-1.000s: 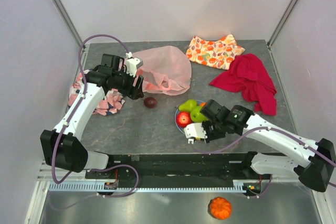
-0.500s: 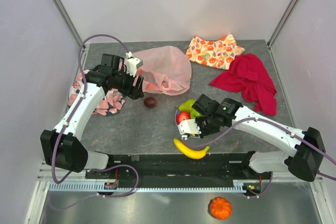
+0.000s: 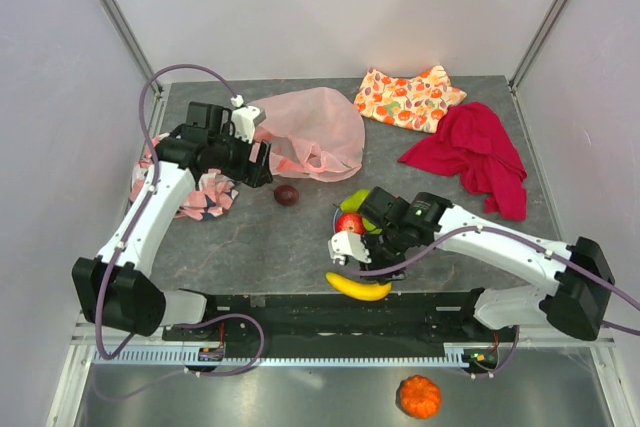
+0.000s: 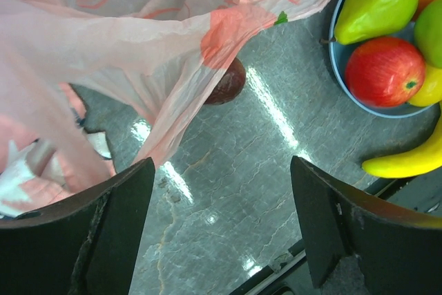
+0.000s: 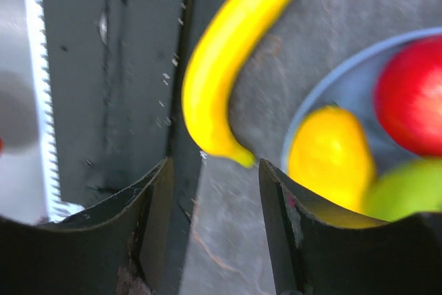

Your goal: Take the fake fruits out of the plastic bag

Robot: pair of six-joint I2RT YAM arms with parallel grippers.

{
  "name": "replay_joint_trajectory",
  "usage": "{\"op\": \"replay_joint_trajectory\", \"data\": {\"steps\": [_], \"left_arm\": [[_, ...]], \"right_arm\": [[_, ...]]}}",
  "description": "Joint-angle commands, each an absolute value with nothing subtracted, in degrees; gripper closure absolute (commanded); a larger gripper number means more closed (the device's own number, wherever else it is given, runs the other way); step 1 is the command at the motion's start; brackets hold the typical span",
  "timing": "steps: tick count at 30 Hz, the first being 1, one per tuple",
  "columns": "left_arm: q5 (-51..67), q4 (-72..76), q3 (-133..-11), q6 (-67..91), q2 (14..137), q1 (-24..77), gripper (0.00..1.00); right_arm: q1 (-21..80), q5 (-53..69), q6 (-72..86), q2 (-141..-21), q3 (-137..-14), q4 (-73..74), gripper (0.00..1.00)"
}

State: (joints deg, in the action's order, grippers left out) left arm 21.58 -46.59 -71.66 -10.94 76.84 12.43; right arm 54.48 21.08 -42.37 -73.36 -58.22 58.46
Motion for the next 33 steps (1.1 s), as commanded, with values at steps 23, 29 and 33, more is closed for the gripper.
{"op": "replay_joint_trajectory", "data": {"steps": [23,29,33], "left_arm": [[25.13,-47.11,-73.74,-6.77,62.14,5.27,0.13],[26.8,-46.06,-73.92,-6.59,63.19,5.27,0.13],[27.86,-45.79,-74.79,-6.33,64.25,5.19,0.13]], "right_arm": [[63.99,13.81,-26.54,-90.27,-56.6,42.18,0.8],[63.98,5.56,-31.81,-86.57,-62.3,52.54,0.87],[63.9,1.85,-32.16,-86.75,-64.69,57.21,0.87]]}}
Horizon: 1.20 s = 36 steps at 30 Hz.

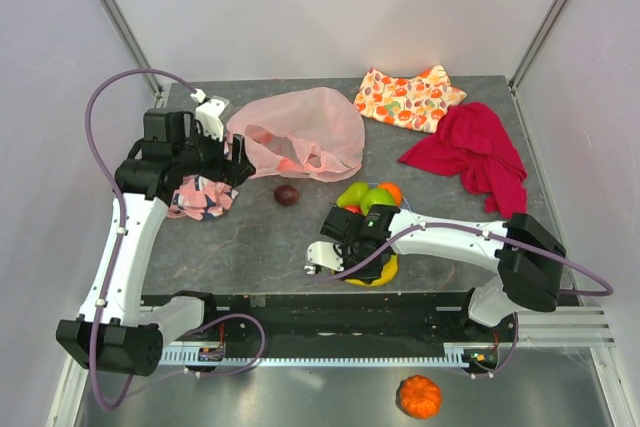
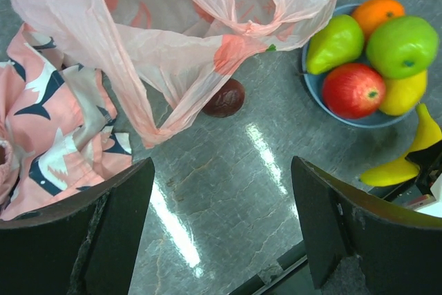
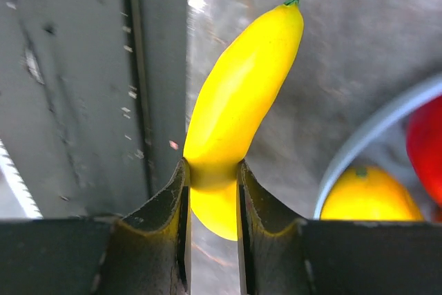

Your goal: Take the fake fruits out of the plastic bag

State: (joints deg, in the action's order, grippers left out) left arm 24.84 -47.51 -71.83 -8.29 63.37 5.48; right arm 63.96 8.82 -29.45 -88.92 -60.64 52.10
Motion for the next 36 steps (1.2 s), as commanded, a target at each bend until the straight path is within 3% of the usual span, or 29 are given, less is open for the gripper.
{"op": "replay_joint_trajectory", "data": {"steps": [1,12,23,34,36], "left_arm": [[28.04,-45.7,-75.14,-6.15,64.51,5.19,0.13],[30.32,-45.88,-75.94,-5.45,66.36,5.1,0.13],[30.94,-44.83,-74.71,-5.27,67.59,5.01,0.13],[31.2,-44.56,-75.85,-5.19,69.61,4.75,0.13],[31.29,-44.65,-75.85,-5.1,69.96,4.75,0.13]], "right_arm": [[63.9,1.58,-32.34,-86.66,-64.86,57.39,0.86],[61.27,0.36,-34.54,-88.06,-65.21,58.53,0.87],[53.26,-3.78,-46.49,-94.91,-72.69,59.68,0.91],[52.47,-5.45,-47.64,-97.12,-68.91,54.68,0.86],[52.21,-5.89,-47.81,-96.86,-68.73,54.14,0.78]]}}
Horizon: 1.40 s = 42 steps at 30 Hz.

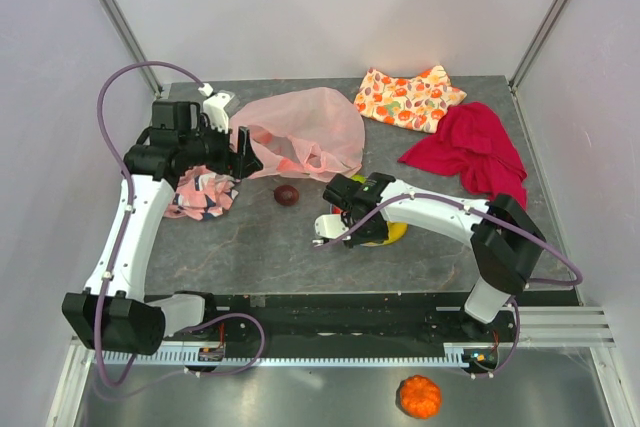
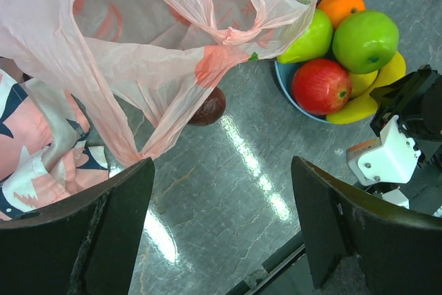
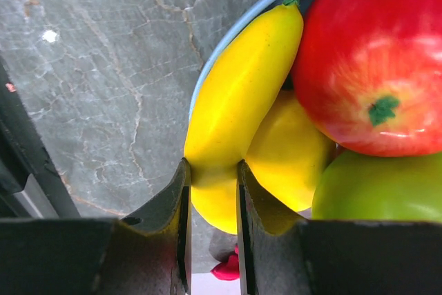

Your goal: Take the fake fruits out of the plastic bag

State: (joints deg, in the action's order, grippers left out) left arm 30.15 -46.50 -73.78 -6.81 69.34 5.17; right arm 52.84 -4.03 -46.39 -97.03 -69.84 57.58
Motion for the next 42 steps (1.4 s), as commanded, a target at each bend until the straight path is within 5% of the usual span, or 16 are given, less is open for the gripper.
{"op": "replay_joint_trajectory", "data": {"steps": [1,9,22,28,35,42], "left_arm": [[31.38,-44.56,-75.94,-5.01,70.05,4.75,0.13],[31.64,-44.65,-76.73,-5.1,71.19,4.66,0.13],[36.39,-53.69,-68.23,-18.44,64.52,6.58,0.09],[34.54,-53.27,-58.47,-20.21,61.17,15.19,0.01],[19.46,-42.99,-59.23,-18.46,72.32,21.53,0.01],[11.78,-38.76,-68.54,-21.53,86.21,23.55,0.01]], "right_arm": [[52.03,-6.06,-47.81,-96.77,-68.73,53.53,0.74],[52.03,-8.7,-48.16,-94.57,-68.73,52.29,0.31],[51.86,-2.82,-44.39,-83.78,-78.48,66.61,0.25],[45.72,4.75,-37.71,-72.36,-81.83,60.22,0.23],[38.95,-4.65,-29.72,-69.87,-77.08,45.19,0.16],[29.19,-1.85,-24.43,-71.98,-77.26,40.25,0.15]]}}
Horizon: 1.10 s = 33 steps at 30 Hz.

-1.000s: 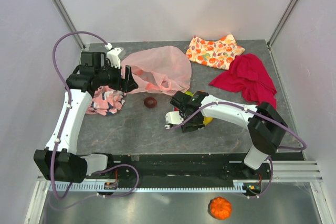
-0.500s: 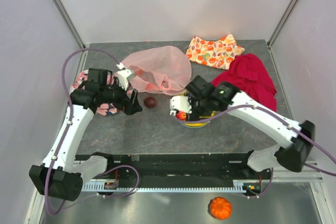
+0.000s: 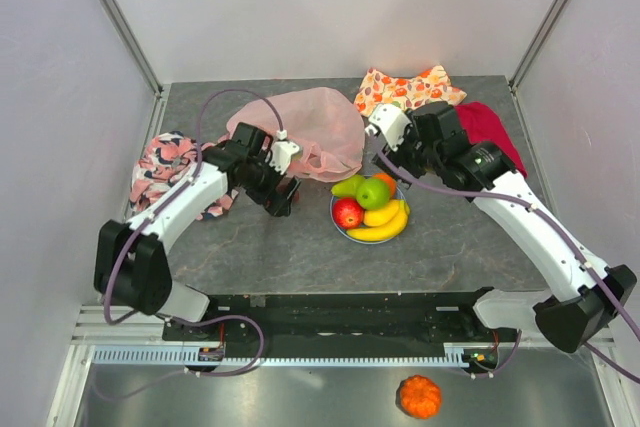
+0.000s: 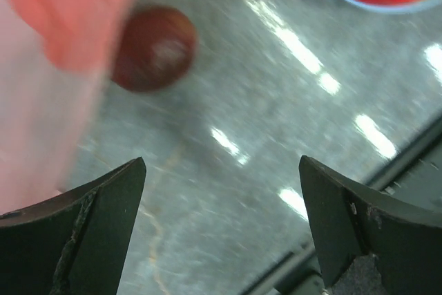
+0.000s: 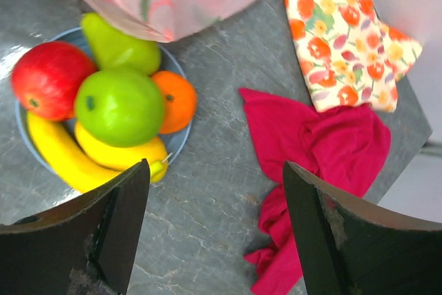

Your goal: Take the fake fruits out of the plastic bag

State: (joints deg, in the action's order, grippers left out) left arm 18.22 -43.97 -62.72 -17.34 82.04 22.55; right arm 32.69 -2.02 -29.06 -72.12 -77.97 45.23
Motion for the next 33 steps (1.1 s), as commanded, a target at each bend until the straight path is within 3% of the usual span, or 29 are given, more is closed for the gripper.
{"op": "replay_joint_trajectory", "data": {"steps": [1,16,19,24,26,33], "left_arm": [[11.26,-37.8,-69.08,-22.84,88.57,23.64,0.01],[6.68,-38.41,-76.99,-32.7,104.94,25.66,0.02],[6.77,-38.58,-75.77,-32.17,104.94,25.84,0.13],[7.29,-39.02,-74.71,-30.24,104.5,26.19,0.42],[9.39,-40.51,-74.88,-28.92,102.32,26.28,0.48],[24.94,-51.32,-78.66,-19.45,90.8,27.95,0.55]], "right_arm": [[28.66,-1.41,-24.43,-72.07,-77.26,40.17,0.15],[24.79,1.5,-23.55,-72.25,-76.64,41.05,0.14],[24.79,1.49,-23.73,-72.33,-76.64,41.13,0.14],[24.7,1.84,-23.55,-72.95,-76.9,40.96,0.14],[24.7,1.67,-23.47,-73.12,-77.25,40.96,0.14],[24.08,0.35,-23.12,-71.98,-75.24,39.73,0.14]]}}
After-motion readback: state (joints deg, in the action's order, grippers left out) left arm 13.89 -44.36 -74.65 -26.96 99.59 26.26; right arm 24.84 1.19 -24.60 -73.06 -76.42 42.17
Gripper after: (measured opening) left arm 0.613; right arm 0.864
